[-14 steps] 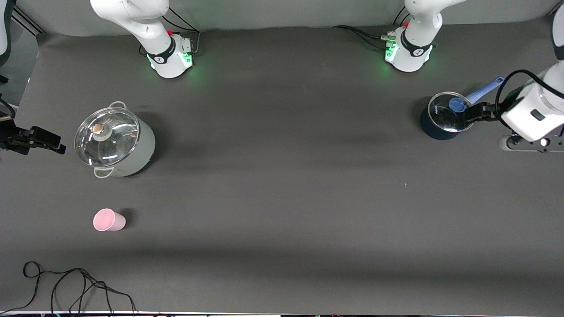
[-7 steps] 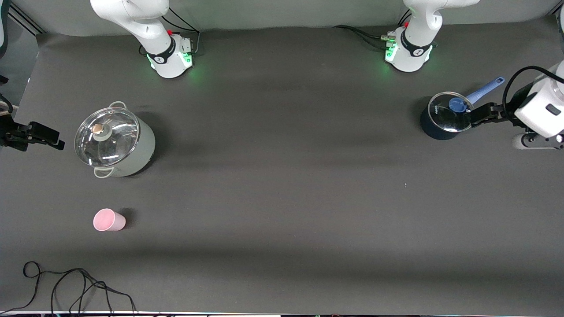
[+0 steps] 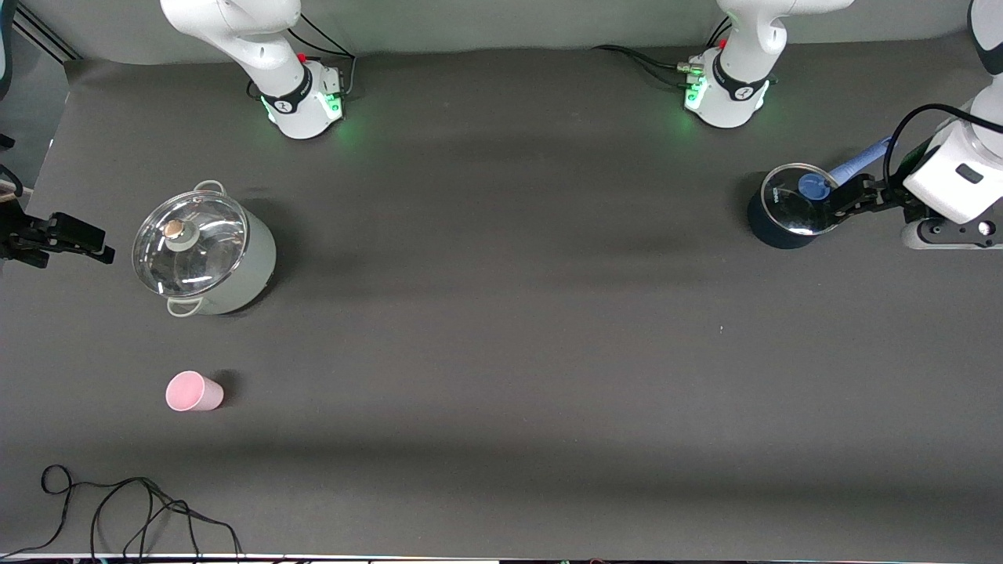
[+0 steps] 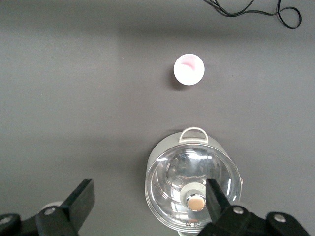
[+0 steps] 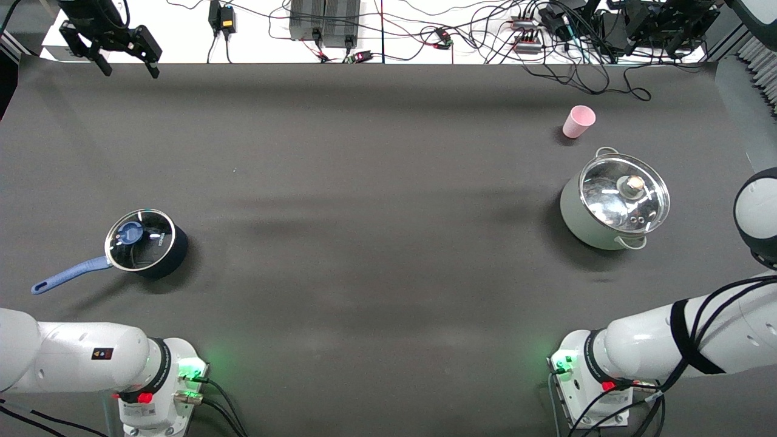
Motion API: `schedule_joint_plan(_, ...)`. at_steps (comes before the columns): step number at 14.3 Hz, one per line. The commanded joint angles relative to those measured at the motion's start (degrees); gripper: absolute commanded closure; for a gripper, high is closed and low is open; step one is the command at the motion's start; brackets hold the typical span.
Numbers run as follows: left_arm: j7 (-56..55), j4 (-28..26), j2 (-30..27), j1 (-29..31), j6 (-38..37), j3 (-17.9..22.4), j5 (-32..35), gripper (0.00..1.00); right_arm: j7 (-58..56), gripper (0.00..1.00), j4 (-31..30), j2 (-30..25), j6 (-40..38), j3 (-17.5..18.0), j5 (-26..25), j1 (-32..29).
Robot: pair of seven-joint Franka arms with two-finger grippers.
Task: Transfer pink cup from left to right arm
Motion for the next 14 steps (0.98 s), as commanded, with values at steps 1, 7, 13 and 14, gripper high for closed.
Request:
schedule_joint_plan(1, 3.0, 0.2, 0.0, -2.9, 2.6, 2.1, 0.1, 0.0, -1.2, 0.0, -1.3, -1.5, -0.1, -0.9, 0.2, 1.0)
schedule_joint_plan(7, 4.4, 0.5, 0.7, -6.1, 2.8, 7.3, -0.8, 0.0, -1.1, 0.0, -1.3, -1.4, -0.1, -0.9, 0.3, 1.0)
schedule_joint_plan(13, 4.5, 1.0, 1.4, -5.9, 3.2, 7.5, -0.9, 0.0, -1.1, 0.0, -1.3, -1.3, -0.1, -0.9, 0.3, 1.0)
schedule_joint_plan(14, 4.5, 1.3, 1.5, -5.8, 3.0, 7.5, -0.9, 0.0, -1.1, 0.0, -1.2, -1.4, -0.1, -0.9, 0.3, 1.0)
